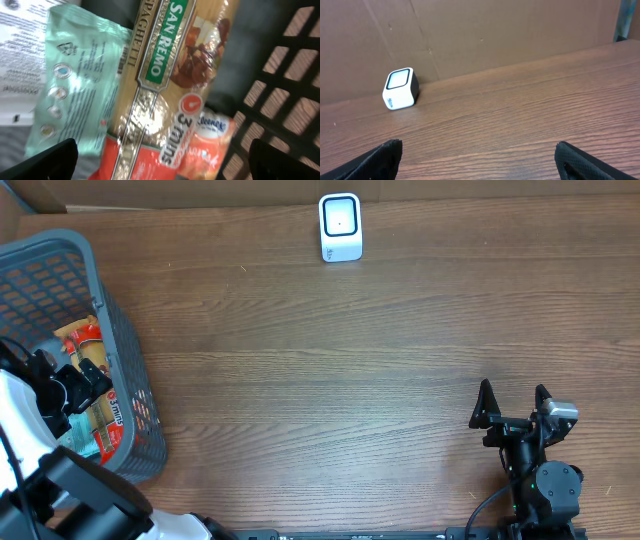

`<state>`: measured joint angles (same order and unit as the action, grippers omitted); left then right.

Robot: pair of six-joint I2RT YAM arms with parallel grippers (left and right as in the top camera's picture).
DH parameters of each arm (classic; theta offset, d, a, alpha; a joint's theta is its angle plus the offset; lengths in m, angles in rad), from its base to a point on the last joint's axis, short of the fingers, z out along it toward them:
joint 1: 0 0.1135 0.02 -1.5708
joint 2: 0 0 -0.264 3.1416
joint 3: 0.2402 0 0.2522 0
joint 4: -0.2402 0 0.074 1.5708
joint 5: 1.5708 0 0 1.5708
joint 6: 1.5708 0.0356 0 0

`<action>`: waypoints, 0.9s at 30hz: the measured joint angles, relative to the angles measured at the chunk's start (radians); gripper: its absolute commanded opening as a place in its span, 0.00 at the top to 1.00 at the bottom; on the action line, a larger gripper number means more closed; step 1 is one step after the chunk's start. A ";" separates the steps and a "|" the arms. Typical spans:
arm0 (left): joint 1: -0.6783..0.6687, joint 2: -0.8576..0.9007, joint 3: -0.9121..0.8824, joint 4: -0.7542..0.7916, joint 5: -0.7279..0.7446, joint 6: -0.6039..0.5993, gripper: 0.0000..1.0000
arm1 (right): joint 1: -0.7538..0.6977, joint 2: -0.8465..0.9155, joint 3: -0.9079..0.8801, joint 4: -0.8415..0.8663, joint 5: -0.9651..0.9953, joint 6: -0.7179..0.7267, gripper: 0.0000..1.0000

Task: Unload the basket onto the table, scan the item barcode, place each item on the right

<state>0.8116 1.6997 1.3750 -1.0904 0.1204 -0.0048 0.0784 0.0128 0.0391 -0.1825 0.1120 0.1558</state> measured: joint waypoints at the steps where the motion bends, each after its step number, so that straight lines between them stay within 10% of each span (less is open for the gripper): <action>1: 0.000 0.016 0.000 0.007 0.000 0.000 0.01 | 0.000 0.000 0.000 0.000 0.000 0.000 0.00; 27: 0.000 0.134 -0.006 0.068 0.019 0.000 0.02 | 0.000 0.000 0.000 0.000 0.000 0.000 0.00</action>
<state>0.8112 1.8336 1.3693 -1.0225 0.1394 -0.0051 0.0784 0.0128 0.0391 -0.1822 0.1123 0.1562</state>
